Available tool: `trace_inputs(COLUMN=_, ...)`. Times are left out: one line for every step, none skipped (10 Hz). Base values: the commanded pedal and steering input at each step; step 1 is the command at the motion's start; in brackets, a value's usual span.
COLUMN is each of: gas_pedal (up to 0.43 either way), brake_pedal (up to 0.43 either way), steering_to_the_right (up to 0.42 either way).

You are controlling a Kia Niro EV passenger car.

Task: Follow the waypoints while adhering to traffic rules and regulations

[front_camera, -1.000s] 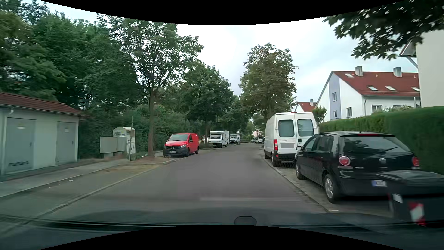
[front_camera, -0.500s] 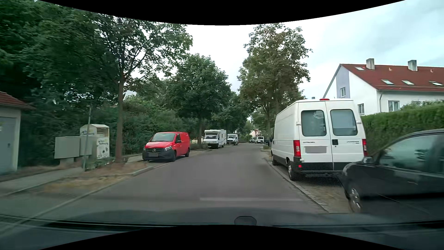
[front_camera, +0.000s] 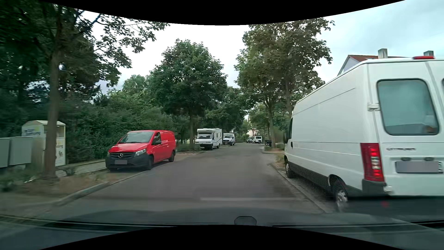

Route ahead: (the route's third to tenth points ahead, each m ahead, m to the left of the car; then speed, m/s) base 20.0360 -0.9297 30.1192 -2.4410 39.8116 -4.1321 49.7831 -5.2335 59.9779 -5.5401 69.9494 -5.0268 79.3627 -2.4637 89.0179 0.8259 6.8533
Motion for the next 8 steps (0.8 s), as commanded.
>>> trace_inputs(gas_pedal=0.150, brake_pedal=0.000, steering_to_the_right=0.023)
trace_inputs(gas_pedal=0.150, brake_pedal=0.000, steering_to_the_right=0.022)
trace_inputs(gas_pedal=0.150, brake_pedal=0.000, steering_to_the_right=0.024)
trace_inputs(gas_pedal=0.150, brake_pedal=0.000, steering_to_the_right=0.028)
trace_inputs(gas_pedal=0.150, brake_pedal=0.000, steering_to_the_right=0.031)
trace_inputs(gas_pedal=0.150, brake_pedal=0.000, steering_to_the_right=0.029)
trace_inputs(gas_pedal=0.150, brake_pedal=0.000, steering_to_the_right=0.028)
trace_inputs(gas_pedal=0.150, brake_pedal=0.000, steering_to_the_right=0.028)
